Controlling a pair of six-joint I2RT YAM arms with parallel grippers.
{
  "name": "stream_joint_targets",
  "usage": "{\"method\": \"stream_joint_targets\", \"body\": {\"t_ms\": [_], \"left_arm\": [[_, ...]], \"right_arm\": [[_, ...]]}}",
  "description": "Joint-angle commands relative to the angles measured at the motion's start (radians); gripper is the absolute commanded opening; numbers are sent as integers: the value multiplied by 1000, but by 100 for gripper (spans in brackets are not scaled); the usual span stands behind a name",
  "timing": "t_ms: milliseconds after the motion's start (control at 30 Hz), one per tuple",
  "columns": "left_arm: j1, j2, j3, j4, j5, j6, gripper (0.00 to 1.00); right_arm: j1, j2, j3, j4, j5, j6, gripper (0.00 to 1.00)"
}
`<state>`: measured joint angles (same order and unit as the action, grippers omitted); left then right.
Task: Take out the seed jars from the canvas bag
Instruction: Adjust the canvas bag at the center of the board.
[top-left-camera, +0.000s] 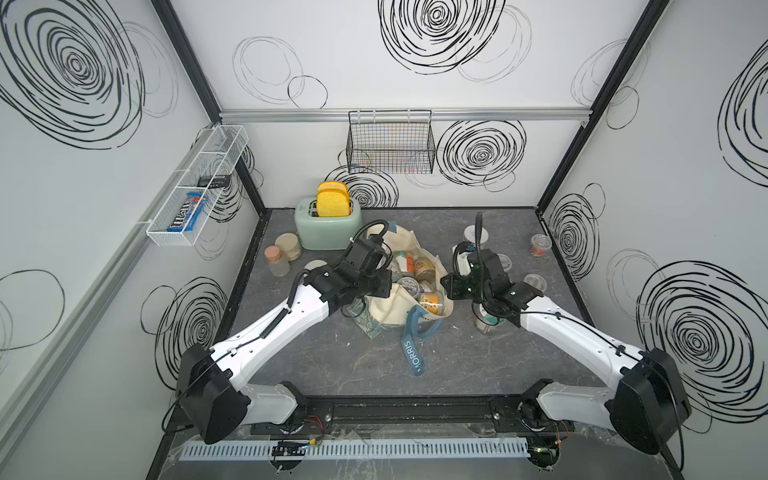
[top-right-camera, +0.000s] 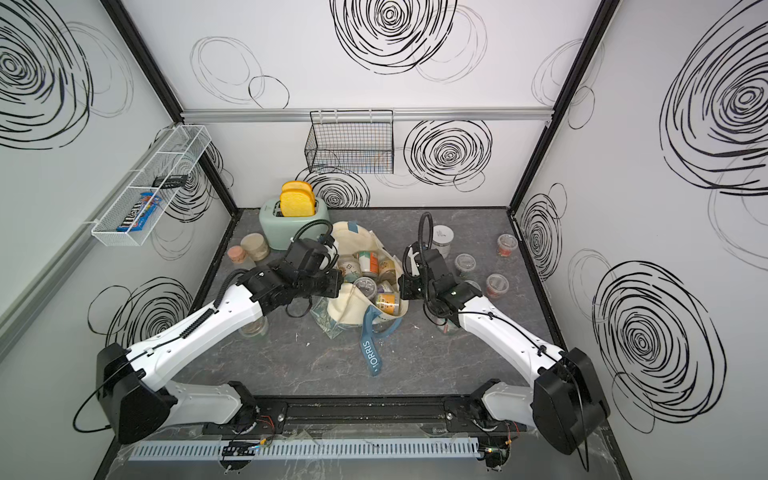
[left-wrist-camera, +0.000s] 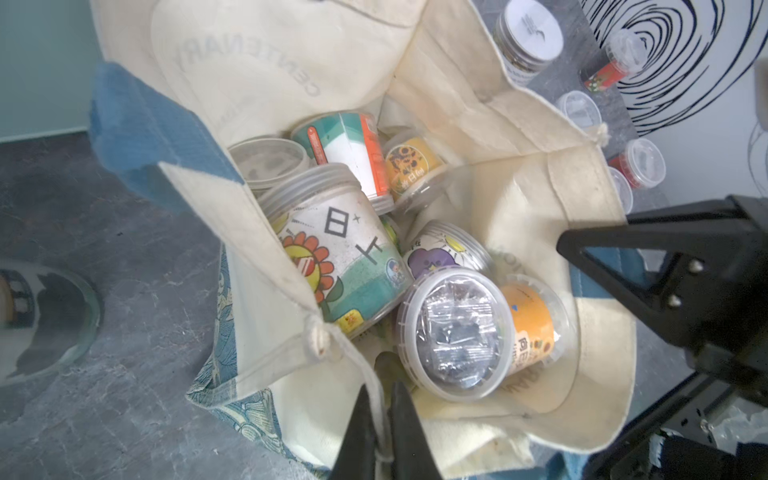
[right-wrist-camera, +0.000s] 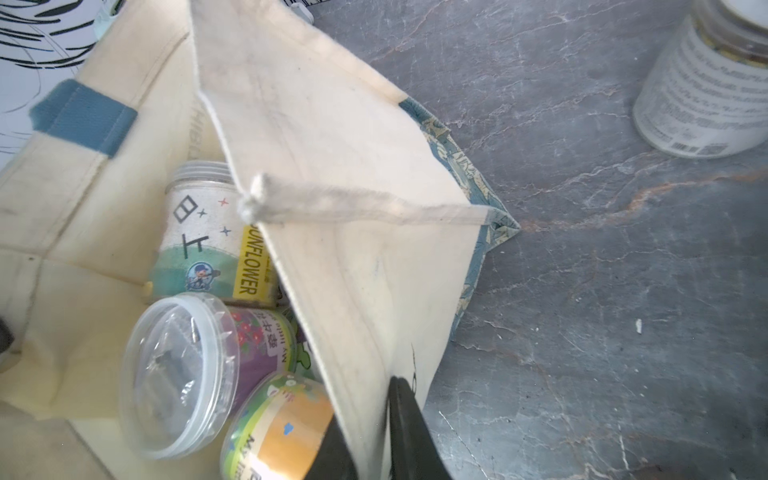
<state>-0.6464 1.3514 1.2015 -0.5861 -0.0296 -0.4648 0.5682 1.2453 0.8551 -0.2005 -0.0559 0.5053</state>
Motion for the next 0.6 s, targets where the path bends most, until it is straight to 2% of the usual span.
{"method": "stream_joint_targets", "body": {"t_ms": [0,133,200,367,567], "left_arm": [[26,34,90,118,-36,63,0],[33,72,118,144,-46,90,0],[27,67,104,150,-38,92,0],[-33,-6,8,157,-61,77,0],[-73,-113,-106,181,-71,61,0]], "right_arm": [[15,7,-5,123,49,70,15],[37,27,-4,156,63,102,15],[42,28,-11,145,61,111,19],[41,-36,-33,60,50,97,43],[42,-203,1,-66,63,9,62]]}}
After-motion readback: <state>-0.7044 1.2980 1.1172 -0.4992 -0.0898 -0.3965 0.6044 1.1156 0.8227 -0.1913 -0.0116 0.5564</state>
